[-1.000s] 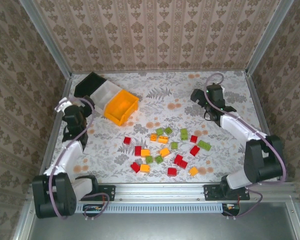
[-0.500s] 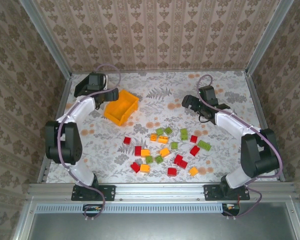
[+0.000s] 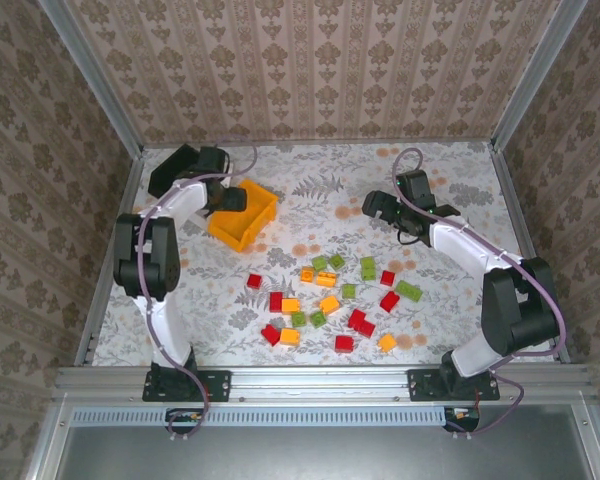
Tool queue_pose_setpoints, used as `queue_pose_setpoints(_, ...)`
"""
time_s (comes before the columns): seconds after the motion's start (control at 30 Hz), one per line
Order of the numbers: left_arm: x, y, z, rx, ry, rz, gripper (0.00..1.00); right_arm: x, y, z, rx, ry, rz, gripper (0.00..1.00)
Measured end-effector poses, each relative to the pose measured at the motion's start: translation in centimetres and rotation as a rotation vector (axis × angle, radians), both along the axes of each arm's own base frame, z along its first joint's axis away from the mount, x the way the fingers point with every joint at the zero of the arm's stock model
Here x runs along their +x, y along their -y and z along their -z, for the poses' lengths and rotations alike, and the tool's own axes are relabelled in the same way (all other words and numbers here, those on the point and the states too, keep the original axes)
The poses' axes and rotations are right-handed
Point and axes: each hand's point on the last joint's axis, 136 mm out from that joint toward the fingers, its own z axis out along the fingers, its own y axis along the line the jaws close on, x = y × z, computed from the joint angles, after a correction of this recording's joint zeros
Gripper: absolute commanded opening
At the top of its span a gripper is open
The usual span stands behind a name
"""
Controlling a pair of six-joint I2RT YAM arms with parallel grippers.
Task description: Sort the legos into containers by color
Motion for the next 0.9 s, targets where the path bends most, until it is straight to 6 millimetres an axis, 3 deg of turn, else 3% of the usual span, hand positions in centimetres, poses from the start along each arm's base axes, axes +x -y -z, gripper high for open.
queue_pose_setpoints(0.2, -0.9, 3.5, 0.5, -0.092, -0.034, 0.043, 0.62, 0.1, -2.2, -1.1, 0.004, 0.007, -0.042, 1.00)
queue_pose_setpoints(0.3, -1.5, 5.9, 0.4, -0.157, -0.042, 0.063, 0.61, 0.2, -3.7, -0.8, 0.009, -0.006, -0.060, 0.99)
queue_pose_setpoints(0.53, -3.5, 13.9, -0.3, -0.319, -0.061, 0.124, 0.63, 1.0, -8.6, 1.9, 0.009, -0.075, -0.101, 0.95)
queue_pose_setpoints(0.7, -5.2, 18.9, -1.3, -0.430, -0.071, 0.169, 0.66, 1.8, -10.9, 2.4, 0.018, -0.086, -0.116, 0.87)
queue_pose_setpoints(0.77, -5.5, 19.5, -1.9, -0.458, -0.064, 0.171, 0.72, 2.3, -11.0, 2.3, 0.013, -0.084, -0.109, 0.82)
queue_pose_setpoints(0.9, -6.3, 17.7, -4.7, -0.474, -0.018, 0.133, 0.77, 3.3, -10.9, 2.5, -0.021, -0.093, -0.095, 0.71)
